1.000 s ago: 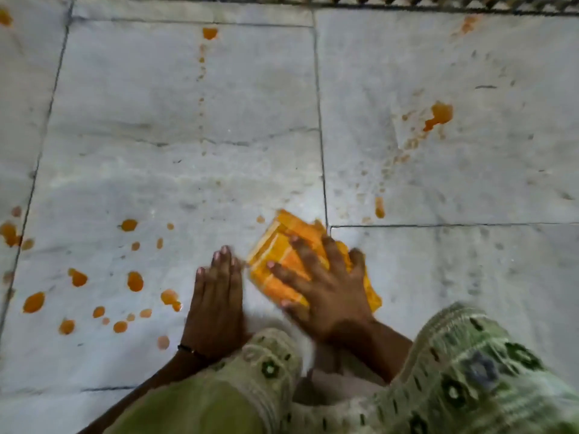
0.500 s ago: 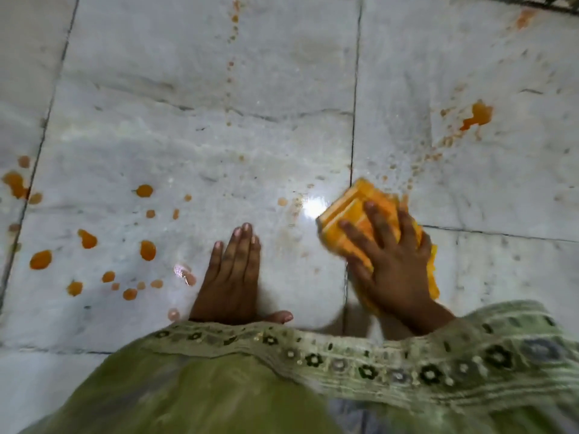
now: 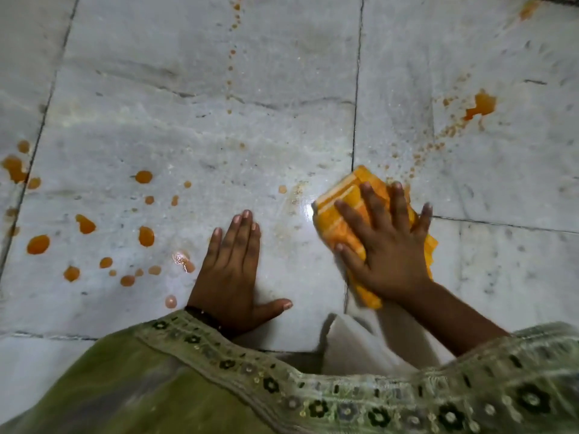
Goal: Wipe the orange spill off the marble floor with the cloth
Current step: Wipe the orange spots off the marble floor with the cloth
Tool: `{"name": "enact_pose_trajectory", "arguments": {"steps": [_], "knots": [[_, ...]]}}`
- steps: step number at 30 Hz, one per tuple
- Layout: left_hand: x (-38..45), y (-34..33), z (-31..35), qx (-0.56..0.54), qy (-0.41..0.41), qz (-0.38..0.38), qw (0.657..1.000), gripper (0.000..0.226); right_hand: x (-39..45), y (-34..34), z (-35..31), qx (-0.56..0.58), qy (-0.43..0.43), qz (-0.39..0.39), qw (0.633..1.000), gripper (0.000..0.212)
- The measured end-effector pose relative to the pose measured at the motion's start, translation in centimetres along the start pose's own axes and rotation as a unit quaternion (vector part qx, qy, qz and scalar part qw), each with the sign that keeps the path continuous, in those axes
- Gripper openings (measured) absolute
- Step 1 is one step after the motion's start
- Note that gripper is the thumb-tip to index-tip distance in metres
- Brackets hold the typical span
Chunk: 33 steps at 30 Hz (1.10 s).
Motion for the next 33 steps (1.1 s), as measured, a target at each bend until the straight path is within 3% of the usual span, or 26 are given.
{"name": "enact_pose_trajectory", "arguments": {"steps": [4,8,12,16,19,21,24,30,31,33], "knots": [[-0.1,0.1,0.0,0.0,-0.021,0.001,1.0,0.118,3.8,-0.1,-3.0,-0.009,0.063,-0.026,0.998,0.069],[-0.4,0.1,0.0,-0.011,-0.037,-0.005,0.999,0.115,-1.7,-0.6,-5.2,-0.003,0.191,-0.007,0.982,0.063],[-0.1,-0.2,-0.7,-0.01,-0.041,-0.03,0.999,0.12,-4.2,-1.0,-1.3,-0.039,0.295,-0.025,0.954,0.064],[-0.2,-0.3,-0.8,-0.013,-0.034,-0.042,0.998,0.122,1.9,-0.1,1.7,-0.043,0.216,-0.03,0.975,0.061],[-0.1,-0.3,-0.8,-0.013,-0.048,-0.032,0.998,0.122,5.6,0.3,-1.0,0.008,0.067,-0.033,0.997,0.061],[-0.1,-0.5,-1.1,-0.016,-0.048,-0.034,0.998,0.121,6.3,-0.1,-3.5,0.025,0.013,-0.036,0.999,0.061],[-0.4,-0.4,-1.0,-0.018,-0.045,-0.007,0.999,0.121,4.6,-0.2,-6.1,-0.003,0.076,-0.021,0.997,0.062],[-3.6,-1.4,-0.6,-0.033,-0.019,0.027,0.999,0.092,-1.0,-1.1,-5.7,-0.005,0.232,-0.004,0.973,0.06],[-4.2,-1.6,-0.8,-0.032,-0.016,0.028,0.999,0.089,-0.9,-1.1,-5.2,0.008,0.214,-0.011,0.977,0.059],[-5.2,-1.9,-1.3,-0.019,-0.017,0.029,0.999,0.086,1.5,-0.7,-4.5,0.061,0.095,-0.006,0.994,0.058]]}}
Point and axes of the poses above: each hand's wrist, its own x-axis towards the middle knuckle, its own y-axis out of the back of the hand, z = x × y, the point moved 4 cm from there along x, towards the middle knuckle, and after that the axes turned 10 degrees about -y, right-handed, at the moved point
